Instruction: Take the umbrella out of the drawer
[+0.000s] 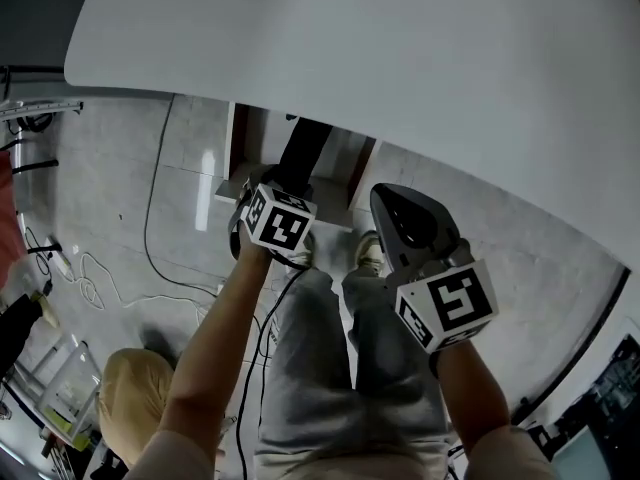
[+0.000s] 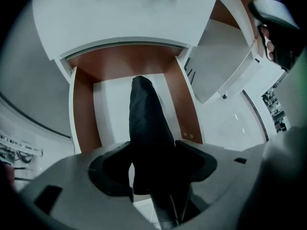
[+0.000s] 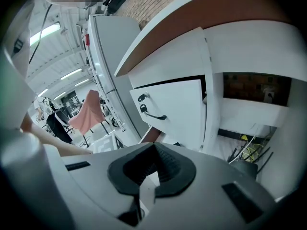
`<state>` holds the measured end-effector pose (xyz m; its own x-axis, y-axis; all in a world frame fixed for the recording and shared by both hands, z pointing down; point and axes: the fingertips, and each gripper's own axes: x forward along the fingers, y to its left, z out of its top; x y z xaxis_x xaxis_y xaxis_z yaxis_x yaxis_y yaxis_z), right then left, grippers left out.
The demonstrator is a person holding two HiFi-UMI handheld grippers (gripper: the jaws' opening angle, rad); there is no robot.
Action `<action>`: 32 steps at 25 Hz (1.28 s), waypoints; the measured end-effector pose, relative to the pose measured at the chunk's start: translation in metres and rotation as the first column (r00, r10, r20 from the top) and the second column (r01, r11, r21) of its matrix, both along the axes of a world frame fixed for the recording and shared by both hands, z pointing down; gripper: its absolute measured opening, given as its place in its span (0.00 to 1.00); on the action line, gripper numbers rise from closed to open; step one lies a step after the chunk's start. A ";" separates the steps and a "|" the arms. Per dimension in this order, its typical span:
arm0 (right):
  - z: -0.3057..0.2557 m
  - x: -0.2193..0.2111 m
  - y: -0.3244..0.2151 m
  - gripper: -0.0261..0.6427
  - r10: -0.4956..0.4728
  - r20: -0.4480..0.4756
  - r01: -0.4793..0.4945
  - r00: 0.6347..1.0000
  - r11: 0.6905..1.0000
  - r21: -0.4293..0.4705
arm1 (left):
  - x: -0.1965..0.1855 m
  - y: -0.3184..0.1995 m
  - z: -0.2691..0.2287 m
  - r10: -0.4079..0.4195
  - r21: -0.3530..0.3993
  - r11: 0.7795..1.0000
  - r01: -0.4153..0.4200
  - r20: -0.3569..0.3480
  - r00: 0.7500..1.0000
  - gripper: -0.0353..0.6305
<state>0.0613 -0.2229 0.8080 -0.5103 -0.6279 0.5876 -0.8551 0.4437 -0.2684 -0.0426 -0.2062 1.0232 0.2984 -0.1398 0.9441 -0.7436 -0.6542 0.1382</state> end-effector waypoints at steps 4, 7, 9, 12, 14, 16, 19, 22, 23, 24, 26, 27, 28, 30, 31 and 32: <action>0.000 0.000 0.006 0.05 0.002 0.007 -0.002 1.000 1.000 -0.002 | 0.001 -0.001 0.005 0.000 -0.047 0.999 0.002 0.043 0.999 0.45; -0.003 -0.002 0.010 0.05 -0.003 0.009 0.003 1.000 1.000 0.002 | 0.000 -0.002 0.004 -0.024 -0.050 0.998 0.025 0.031 0.999 0.44; -0.005 -0.003 0.012 0.05 -0.009 0.011 0.009 1.000 1.000 0.007 | -0.002 -0.005 0.001 -0.035 -0.020 0.999 0.036 0.023 0.999 0.43; -0.011 -0.003 0.016 0.05 -0.016 0.009 0.016 1.000 1.000 0.012 | -0.005 -0.002 -0.004 -0.041 -0.002 0.999 0.041 0.012 0.999 0.41; -0.015 -0.002 0.018 0.05 -0.014 0.007 0.014 1.000 1.000 0.015 | -0.008 0.007 -0.006 -0.046 -0.017 0.999 0.046 0.002 0.999 0.39; -0.020 -0.001 0.021 0.05 -0.012 0.003 0.012 1.000 1.000 0.016 | -0.010 0.020 -0.010 -0.061 -0.044 0.997 0.060 -0.021 0.998 0.37; -0.029 0.000 0.029 0.05 -0.013 -0.007 0.013 1.000 1.000 0.014 | -0.013 0.033 -0.025 -0.087 -0.030 0.996 0.085 -0.062 0.994 0.35; -0.038 -0.001 0.038 0.05 -0.020 -0.010 0.020 1.000 1.000 0.009 | -0.016 0.042 -0.040 -0.145 -0.048 0.989 0.141 -0.084 0.986 0.35; -0.041 -0.002 0.041 0.05 -0.021 -0.011 0.021 1.000 1.000 0.004 | -0.018 0.047 -0.044 -0.160 -0.061 0.986 0.156 -0.083 0.984 0.35; -0.045 -0.003 0.043 0.05 -0.022 -0.009 0.022 1.000 1.000 -0.001 | -0.020 0.051 -0.047 -0.168 -0.070 0.984 0.162 -0.079 0.983 0.34; -0.053 -0.007 0.045 0.05 -0.026 -0.003 0.026 1.000 1.000 -0.007 | -0.024 0.059 -0.055 -0.165 -0.066 0.985 0.159 -0.088 0.982 0.34; -0.058 -0.009 0.046 0.05 -0.030 -0.002 0.030 1.000 1.000 -0.008 | -0.025 0.062 -0.062 -0.160 -0.060 0.986 0.154 -0.099 0.982 0.34; -0.063 -0.011 0.048 0.05 -0.035 -0.003 0.035 0.999 0.999 -0.009 | -0.027 0.065 -0.071 -0.157 -0.054 0.987 0.152 -0.106 0.982 0.34; -0.078 -0.015 0.052 0.05 -0.046 -0.005 0.046 0.999 0.999 -0.011 | -0.034 0.074 -0.096 -0.164 -0.045 0.986 0.159 -0.107 0.981 0.34; -0.087 -0.016 0.053 0.05 -0.049 -0.006 0.048 0.999 0.999 -0.011 | -0.039 0.078 -0.111 -0.175 -0.045 0.984 0.171 -0.105 0.979 0.34; -0.099 -0.017 0.054 0.05 -0.050 -0.005 0.050 0.999 0.999 -0.009 | -0.043 0.082 -0.128 -0.187 -0.045 0.982 0.183 -0.107 0.977 0.34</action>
